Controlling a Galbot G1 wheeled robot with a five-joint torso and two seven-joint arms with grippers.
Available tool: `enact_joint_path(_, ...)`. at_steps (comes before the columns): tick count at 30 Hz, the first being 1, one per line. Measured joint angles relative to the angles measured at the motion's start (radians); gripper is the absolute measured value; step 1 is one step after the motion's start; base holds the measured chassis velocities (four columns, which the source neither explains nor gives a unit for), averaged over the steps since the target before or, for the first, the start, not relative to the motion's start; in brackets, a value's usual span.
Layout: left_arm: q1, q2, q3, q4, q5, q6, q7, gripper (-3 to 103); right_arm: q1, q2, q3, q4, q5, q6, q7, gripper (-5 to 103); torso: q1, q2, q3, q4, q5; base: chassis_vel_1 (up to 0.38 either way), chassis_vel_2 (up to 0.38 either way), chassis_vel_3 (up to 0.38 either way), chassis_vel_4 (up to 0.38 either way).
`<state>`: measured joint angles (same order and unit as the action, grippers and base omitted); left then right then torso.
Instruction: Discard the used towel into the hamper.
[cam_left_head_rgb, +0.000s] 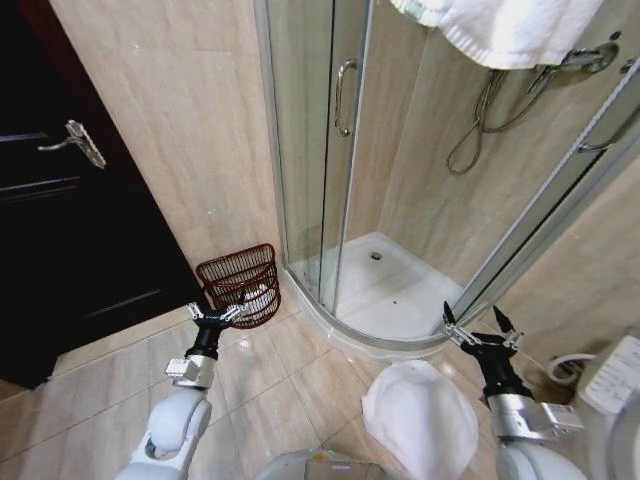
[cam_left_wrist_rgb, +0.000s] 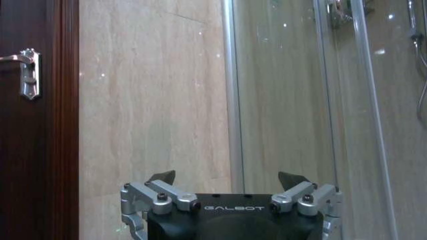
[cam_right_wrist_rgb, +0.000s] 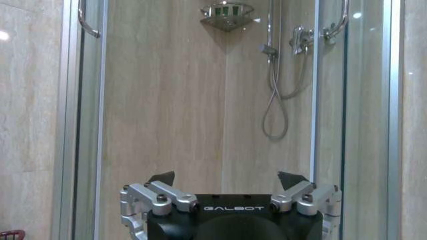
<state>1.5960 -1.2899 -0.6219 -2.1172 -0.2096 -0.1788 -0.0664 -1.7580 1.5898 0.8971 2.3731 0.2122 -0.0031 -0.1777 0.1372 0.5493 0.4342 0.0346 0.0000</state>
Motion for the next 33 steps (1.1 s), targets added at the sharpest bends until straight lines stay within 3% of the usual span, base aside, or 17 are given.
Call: enact_joint_path(33, -0.012, 0.000, 0.002, 0.013, -0.006, -0.009, -0.021, 100, 0.008, 0.001, 0.003, 0.008, 0.006, -0.013, 0.021, 100, 0.000, 0.000, 0.000, 0.0000, 0.0000, 0.000, 0.000, 0.000, 0.000)
